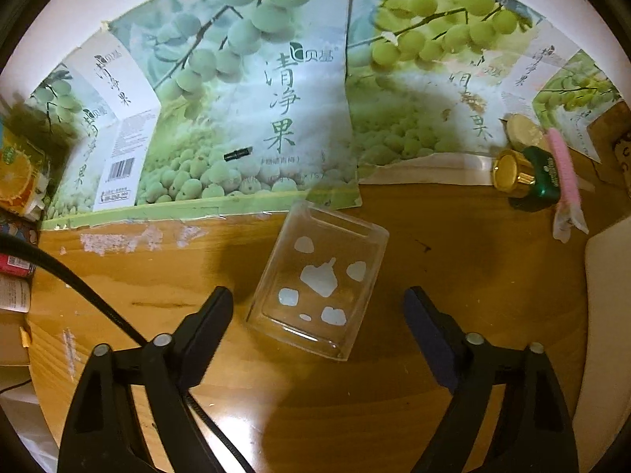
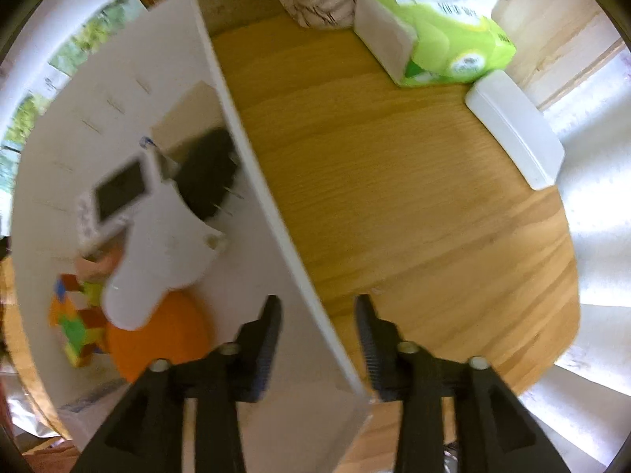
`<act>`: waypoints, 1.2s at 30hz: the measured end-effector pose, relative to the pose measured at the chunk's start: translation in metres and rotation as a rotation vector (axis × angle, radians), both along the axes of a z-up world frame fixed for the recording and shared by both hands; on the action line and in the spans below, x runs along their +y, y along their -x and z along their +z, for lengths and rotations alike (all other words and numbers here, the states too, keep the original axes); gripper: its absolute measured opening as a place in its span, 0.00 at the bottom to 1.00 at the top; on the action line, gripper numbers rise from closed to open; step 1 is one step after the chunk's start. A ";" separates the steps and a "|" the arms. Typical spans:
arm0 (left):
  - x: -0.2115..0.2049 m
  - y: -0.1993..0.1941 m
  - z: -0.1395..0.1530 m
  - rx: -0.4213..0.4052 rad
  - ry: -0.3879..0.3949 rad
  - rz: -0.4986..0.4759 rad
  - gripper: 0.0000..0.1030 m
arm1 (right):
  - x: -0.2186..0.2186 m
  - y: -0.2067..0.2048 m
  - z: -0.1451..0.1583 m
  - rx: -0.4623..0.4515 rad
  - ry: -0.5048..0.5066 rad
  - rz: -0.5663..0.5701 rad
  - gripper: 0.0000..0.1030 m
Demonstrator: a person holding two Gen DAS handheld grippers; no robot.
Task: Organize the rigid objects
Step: 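Close the left tool on the clear plastic box and lift it, then carry the clear plastic box over the tray with the left tool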
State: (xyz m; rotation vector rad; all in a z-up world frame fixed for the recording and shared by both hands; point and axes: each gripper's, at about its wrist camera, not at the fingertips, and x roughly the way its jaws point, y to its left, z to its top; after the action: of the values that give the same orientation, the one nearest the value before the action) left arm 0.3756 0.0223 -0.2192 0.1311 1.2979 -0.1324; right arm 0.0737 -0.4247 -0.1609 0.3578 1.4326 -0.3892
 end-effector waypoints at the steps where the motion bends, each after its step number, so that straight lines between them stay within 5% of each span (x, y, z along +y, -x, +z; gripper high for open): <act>1: -0.001 -0.001 -0.002 -0.007 0.014 0.003 0.79 | 0.002 -0.002 0.003 -0.010 0.005 0.013 0.41; 6: -0.001 -0.004 -0.002 -0.048 0.029 0.025 0.64 | 0.007 -0.008 0.006 0.002 0.038 0.054 0.42; 11: 0.000 -0.004 -0.002 -0.052 0.029 0.022 0.63 | 0.010 -0.014 0.004 0.013 0.047 0.057 0.40; 18: 0.000 0.002 0.008 -0.084 0.061 0.023 0.61 | 0.005 -0.017 0.004 0.037 0.083 0.048 0.19; 36: -0.028 0.071 0.080 -0.274 0.206 -0.005 0.61 | 0.002 -0.015 0.004 0.021 0.051 0.149 0.14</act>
State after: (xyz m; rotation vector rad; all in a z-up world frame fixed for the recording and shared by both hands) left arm 0.3050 -0.0056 -0.1395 -0.0238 1.0039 -0.2436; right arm 0.0888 -0.4223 -0.1573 0.2049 1.4573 -0.3088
